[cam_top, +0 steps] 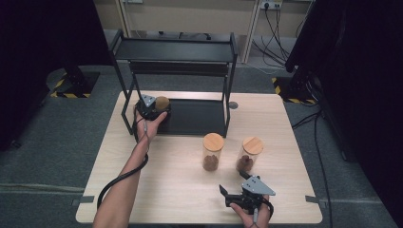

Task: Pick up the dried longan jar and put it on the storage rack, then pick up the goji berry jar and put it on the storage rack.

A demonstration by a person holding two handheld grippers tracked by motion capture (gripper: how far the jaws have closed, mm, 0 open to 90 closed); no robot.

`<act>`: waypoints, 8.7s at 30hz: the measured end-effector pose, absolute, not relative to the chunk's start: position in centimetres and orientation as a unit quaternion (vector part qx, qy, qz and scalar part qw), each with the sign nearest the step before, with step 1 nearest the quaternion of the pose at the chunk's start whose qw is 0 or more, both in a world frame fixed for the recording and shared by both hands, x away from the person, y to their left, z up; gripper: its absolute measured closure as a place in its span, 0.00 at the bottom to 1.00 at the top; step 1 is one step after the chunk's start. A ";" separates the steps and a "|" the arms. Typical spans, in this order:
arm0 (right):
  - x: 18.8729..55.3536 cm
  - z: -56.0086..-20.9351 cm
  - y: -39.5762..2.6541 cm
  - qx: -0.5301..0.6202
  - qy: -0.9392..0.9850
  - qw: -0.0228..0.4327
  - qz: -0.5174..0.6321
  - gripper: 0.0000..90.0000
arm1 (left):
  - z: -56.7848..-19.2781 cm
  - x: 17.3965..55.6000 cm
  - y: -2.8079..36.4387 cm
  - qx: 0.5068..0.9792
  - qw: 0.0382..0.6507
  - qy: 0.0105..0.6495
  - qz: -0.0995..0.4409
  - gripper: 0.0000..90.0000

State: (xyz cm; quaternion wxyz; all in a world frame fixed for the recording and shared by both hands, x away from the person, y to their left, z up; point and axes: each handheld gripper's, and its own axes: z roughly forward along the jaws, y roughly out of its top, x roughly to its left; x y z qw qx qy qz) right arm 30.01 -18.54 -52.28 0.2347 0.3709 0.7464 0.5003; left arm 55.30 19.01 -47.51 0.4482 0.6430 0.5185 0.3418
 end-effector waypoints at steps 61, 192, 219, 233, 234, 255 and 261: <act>30.0 -52.3 -18.5 0.371 0.745 0.236 0.501 0.05 | -46.5 48.3 18.1 0.631 0.495 0.493 0.337 0.07; 32.3 -48.3 -13.6 0.335 0.733 0.302 0.510 0.09 | -52.8 34.3 17.7 0.678 0.529 0.437 0.265 0.07; 36.3 -47.4 -11.2 0.370 0.718 0.327 0.490 0.16 | -52.7 34.2 17.4 0.683 0.526 0.431 0.268 0.06; 36.8 -47.7 -10.8 0.385 0.706 0.315 0.504 0.27 | -52.7 34.2 17.4 0.685 0.524 0.428 0.271 0.06; 36.9 -47.7 -10.7 0.385 0.707 0.314 0.504 0.27 | -52.7 34.2 17.4 0.685 0.524 0.428 0.271 0.06; 38.1 -45.2 -8.2 0.362 0.705 0.310 0.525 0.28 | -52.7 34.2 17.4 0.684 0.525 0.428 0.271 0.06; 39.3 -44.1 -7.3 0.357 0.706 0.310 0.527 0.28 | -52.7 34.2 17.4 0.685 0.524 0.428 0.271 0.06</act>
